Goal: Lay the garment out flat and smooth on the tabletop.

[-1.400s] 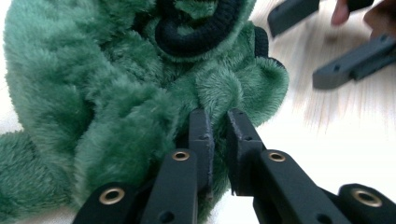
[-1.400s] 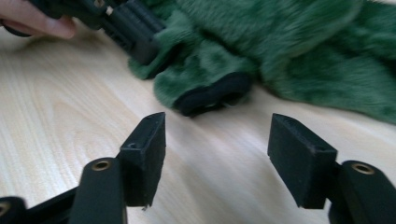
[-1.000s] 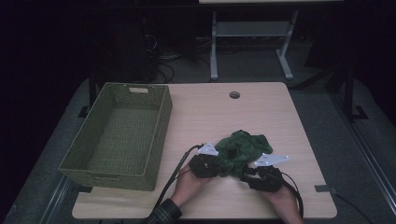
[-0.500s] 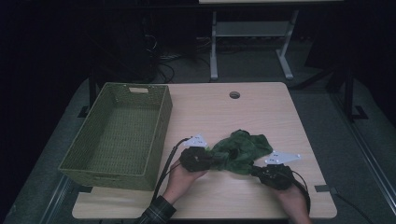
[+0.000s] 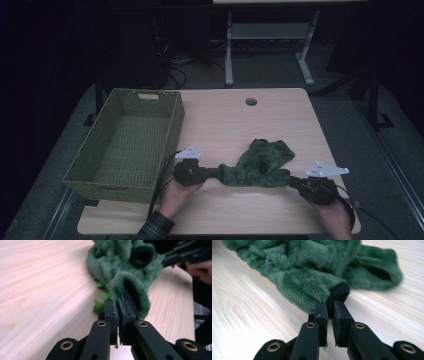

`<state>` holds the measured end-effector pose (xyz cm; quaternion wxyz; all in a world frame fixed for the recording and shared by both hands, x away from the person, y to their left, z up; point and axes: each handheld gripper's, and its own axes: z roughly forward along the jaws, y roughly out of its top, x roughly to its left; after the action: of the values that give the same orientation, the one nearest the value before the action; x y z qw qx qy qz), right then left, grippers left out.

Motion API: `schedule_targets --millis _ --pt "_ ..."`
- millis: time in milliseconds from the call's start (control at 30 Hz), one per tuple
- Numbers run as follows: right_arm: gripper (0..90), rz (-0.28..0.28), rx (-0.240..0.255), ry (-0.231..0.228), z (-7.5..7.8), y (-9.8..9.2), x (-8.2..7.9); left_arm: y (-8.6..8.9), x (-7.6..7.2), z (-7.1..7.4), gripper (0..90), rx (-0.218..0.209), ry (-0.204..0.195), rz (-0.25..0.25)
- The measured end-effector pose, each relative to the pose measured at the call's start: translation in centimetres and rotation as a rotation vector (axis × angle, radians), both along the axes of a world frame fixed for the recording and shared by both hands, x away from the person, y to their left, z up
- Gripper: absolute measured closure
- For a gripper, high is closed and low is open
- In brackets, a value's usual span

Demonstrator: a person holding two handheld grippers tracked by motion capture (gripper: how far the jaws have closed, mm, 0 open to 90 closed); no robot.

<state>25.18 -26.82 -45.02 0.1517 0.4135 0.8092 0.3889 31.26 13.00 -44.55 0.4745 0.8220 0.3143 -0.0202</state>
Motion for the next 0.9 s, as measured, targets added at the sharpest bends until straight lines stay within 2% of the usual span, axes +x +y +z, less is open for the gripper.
schedule_targets --millis 67,100,133,267,400,500,600,667,800,900 --pt "82.9 -0.006 0.001 0.006 0.0 -0.3 -0.1 0.0 0.0 -0.2 86.6 0.004 0.006 0.001" --pt "82.4 -0.021 0.006 0.018 -0.2 -1.0 -0.4 -0.2 0.0 -0.5 84.2 0.013 0.019 0.005" --pt "81.6 -0.028 0.006 0.025 -0.3 -1.1 -0.5 -0.3 0.0 -0.5 80.6 0.024 0.012 0.012" --pt "70.6 -0.048 0.001 -0.004 -0.3 -1.5 -0.8 -0.1 -0.2 0.6 69.5 0.001 -0.006 0.042" --pt "66.9 -0.049 0.023 -0.053 0.6 -1.7 -1.1 -0.6 -1.1 2.4 70.2 -0.038 -0.046 0.0" --pt "73.4 -0.027 0.029 -0.061 1.0 -1.2 -1.0 -1.9 -2.0 3.0 75.6 -0.036 -0.05 -0.064" --pt "82.0 0.005 0.01 -0.047 0.7 -0.4 -0.3 -3.1 -2.5 2.3 82.4 -0.036 -0.037 -0.099" --pt "87.0 0.029 0.004 -0.039 0.6 0.1 0.2 -3.8 -2.6 1.4 85.7 -0.032 0.0 -0.123" --pt "89.4 0.053 -0.012 -0.025 0.3 0.6 1.1 -4.6 -2.7 0.3 86.9 -0.01 0.021 -0.137" --pt "89.7 0.052 -0.059 0.016 -0.7 1.2 1.9 -5.3 -2.2 -1.1 86.9 0.055 0.028 -0.123"
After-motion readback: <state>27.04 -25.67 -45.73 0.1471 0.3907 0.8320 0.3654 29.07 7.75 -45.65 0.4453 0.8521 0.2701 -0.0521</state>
